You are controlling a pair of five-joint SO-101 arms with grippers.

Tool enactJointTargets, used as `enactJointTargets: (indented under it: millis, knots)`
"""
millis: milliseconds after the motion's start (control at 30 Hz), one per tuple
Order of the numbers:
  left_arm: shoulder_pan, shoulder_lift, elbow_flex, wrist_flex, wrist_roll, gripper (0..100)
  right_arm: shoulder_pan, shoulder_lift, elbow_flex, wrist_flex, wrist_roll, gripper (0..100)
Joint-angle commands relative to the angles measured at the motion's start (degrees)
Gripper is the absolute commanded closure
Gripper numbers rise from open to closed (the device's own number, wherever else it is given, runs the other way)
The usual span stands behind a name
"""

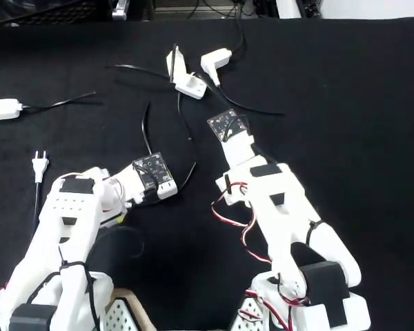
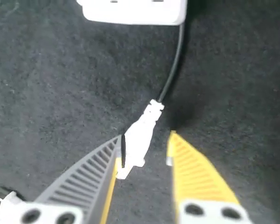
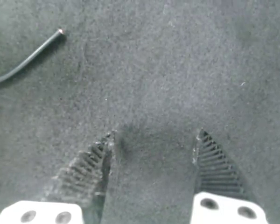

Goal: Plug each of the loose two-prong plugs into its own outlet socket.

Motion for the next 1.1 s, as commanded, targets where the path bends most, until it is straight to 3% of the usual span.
enactJointTargets:
  millis: [0, 300, 433, 567, 1067]
  knots:
    - [-0.8, -1.4, -0.6, -0.8, -0.7, 77, -0.6, -2.2, -0.6, -1.0, 0.4, 74.0]
    - [-8.2, -0.8, -0.6, -1.4, -12.8, 76, -0.6, -2.2, -0.6, -1.0, 0.4, 74.0]
    - [-10.0, -0.7, 1.3, -7.6, -15.0, 78, -0.7, -2.2, -0.6, -1.0, 0.4, 74.0]
    - [-8.1, -0.8, 5.1, -13.2, -15.0, 79, -0.7, -2.2, -0.6, -1.0, 0.4, 74.0]
    - [-2.0, -0.8, 5.9, -11.3, -14.5, 79, -0.7, -2.2, -0.5, -1.5, 0.4, 74.0]
